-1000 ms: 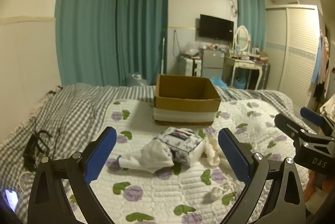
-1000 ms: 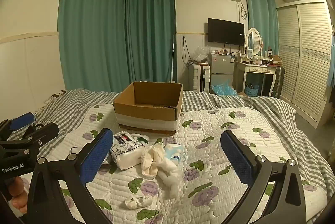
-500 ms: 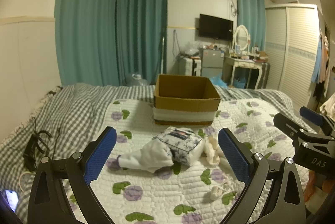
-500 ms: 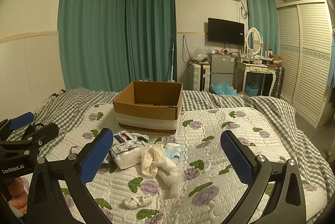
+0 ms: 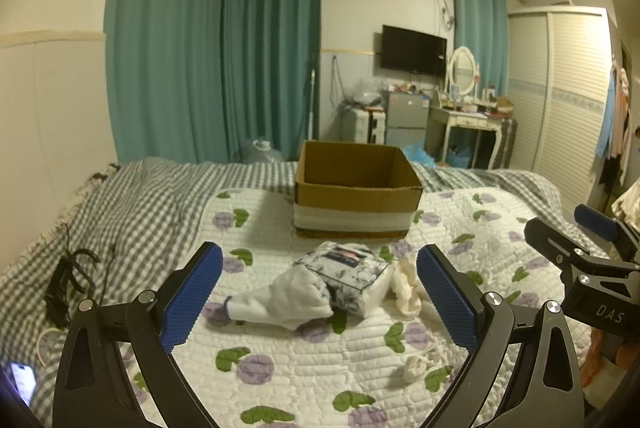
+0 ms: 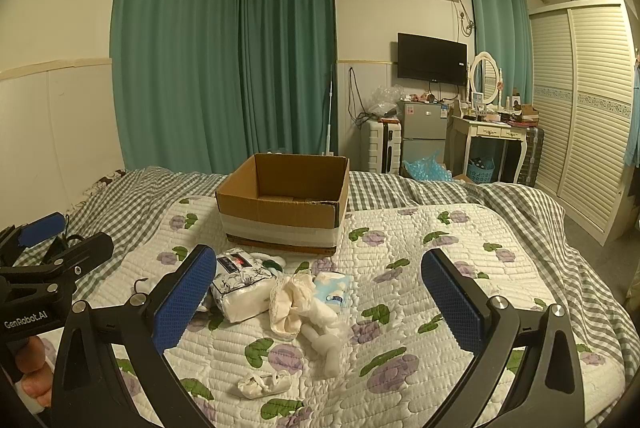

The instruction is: Organize soft objects

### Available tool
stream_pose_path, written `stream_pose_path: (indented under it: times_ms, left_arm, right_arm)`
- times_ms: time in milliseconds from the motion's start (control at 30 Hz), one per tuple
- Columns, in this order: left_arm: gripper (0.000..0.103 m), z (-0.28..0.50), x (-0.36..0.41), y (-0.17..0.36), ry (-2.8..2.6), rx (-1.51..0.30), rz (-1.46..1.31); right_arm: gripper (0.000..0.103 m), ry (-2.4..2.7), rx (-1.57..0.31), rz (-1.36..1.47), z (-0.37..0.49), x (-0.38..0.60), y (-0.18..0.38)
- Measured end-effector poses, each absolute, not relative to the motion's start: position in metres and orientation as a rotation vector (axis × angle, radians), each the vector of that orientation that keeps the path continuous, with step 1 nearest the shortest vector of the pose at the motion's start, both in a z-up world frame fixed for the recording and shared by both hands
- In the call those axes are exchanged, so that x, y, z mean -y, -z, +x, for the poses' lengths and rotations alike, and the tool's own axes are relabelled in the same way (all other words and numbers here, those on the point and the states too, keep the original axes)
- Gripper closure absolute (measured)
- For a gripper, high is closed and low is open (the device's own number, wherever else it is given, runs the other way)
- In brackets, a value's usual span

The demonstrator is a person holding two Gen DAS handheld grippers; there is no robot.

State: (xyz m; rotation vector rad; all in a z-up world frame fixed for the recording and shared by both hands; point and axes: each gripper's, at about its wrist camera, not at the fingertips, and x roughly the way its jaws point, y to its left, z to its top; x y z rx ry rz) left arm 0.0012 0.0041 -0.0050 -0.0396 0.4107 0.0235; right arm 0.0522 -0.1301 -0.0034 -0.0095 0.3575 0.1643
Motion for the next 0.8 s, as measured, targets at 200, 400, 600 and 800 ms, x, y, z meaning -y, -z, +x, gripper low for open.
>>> stream_pose_path:
  times_ms: [200,400,600,800]
  left_arm:
    - [0.004,0.0014,-0.0039,0.0047,-0.023,-0.411,-0.040]
    - [0.004,0.0021,-0.0040,0.0043,-0.023,-0.412,-0.040]
    - [0.004,0.0030,-0.0037,0.0051,-0.025,-0.416,-0.039]
    - [0.004,0.0039,-0.0030,0.0057,-0.026,-0.416,-0.038]
  right_arm:
    - [0.000,-0.165,-0.359,-0.010,0.0525,0.1299,0.0035]
    - [0.000,-0.165,-0.359,-0.011,0.0525,0.1293,0.0028]
    - [0.000,-0.164,-0.360,-0.011,0.0528,0.1290,0.0036]
    - [0.000,-0.164,-0.361,-0.012,0.0533,0.1288,0.0053]
